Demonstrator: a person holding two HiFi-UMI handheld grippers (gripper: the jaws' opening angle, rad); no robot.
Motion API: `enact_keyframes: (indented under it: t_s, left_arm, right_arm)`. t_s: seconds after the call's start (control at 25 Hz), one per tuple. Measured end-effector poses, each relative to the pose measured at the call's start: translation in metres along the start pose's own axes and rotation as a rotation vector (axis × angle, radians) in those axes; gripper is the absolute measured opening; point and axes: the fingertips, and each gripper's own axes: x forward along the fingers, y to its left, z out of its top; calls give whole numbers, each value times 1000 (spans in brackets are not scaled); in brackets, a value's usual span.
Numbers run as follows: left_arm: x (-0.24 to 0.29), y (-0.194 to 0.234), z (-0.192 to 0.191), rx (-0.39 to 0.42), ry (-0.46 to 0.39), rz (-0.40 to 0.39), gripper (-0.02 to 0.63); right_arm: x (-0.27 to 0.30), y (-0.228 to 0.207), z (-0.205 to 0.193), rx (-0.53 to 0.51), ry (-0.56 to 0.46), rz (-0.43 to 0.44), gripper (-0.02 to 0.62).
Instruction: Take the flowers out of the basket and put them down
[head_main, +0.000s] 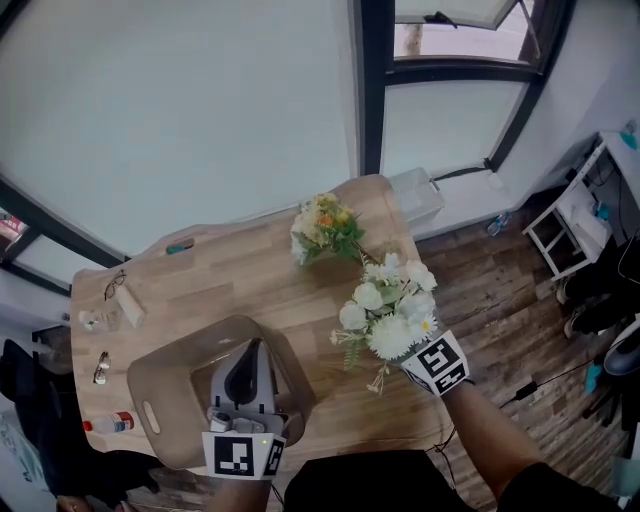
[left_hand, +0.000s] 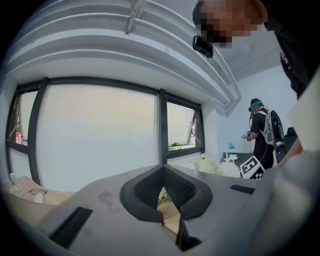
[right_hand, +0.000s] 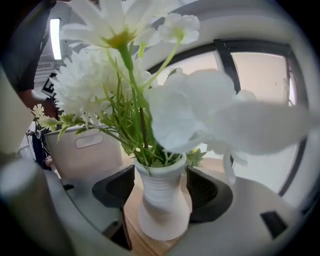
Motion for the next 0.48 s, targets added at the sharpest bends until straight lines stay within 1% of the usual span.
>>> enact_keyframes:
  t_s: [0.16,0.48]
  left_arm:
    - [-5,-5,9,-1,-14,-17,2]
    - [-23,-4,23,3,-38,-33,2]
  right_arm:
    - [-11,-4,-2,7,6,-39,328]
    - [-42,-4,-7,54,14,-106,328]
